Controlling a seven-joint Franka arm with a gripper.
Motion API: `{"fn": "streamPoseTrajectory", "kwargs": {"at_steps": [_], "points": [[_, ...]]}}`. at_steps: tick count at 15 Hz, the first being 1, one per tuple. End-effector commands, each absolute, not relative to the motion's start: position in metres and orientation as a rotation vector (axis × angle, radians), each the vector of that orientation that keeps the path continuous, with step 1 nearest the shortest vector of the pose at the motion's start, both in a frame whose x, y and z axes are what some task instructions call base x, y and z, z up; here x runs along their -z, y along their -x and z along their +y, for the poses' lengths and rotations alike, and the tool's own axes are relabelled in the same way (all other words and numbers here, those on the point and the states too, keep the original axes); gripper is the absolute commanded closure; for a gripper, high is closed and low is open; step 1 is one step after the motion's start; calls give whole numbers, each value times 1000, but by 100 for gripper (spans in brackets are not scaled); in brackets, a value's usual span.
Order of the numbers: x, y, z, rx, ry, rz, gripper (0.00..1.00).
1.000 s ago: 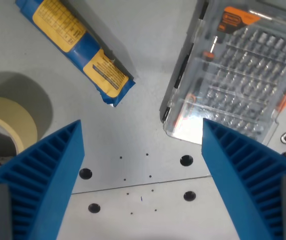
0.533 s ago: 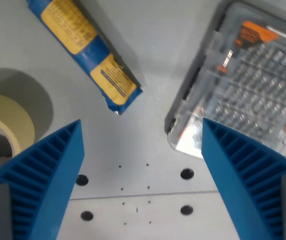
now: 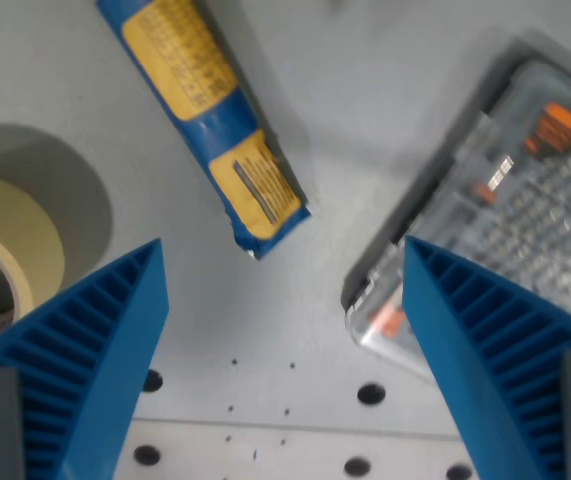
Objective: Move above the blue bag
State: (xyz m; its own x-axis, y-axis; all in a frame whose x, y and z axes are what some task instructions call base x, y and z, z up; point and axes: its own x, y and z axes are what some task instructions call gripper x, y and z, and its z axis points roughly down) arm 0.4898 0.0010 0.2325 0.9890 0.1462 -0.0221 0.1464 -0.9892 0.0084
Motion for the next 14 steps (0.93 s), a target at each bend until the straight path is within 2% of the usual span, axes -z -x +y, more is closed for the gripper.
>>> {"fn": "streamPoseTrajectory", "kwargs": {"at_steps": [1,14], "points": [[-223,-497,7,14,-3063,624,0],[-177,-517,33,56,-2981,879,0]]}}
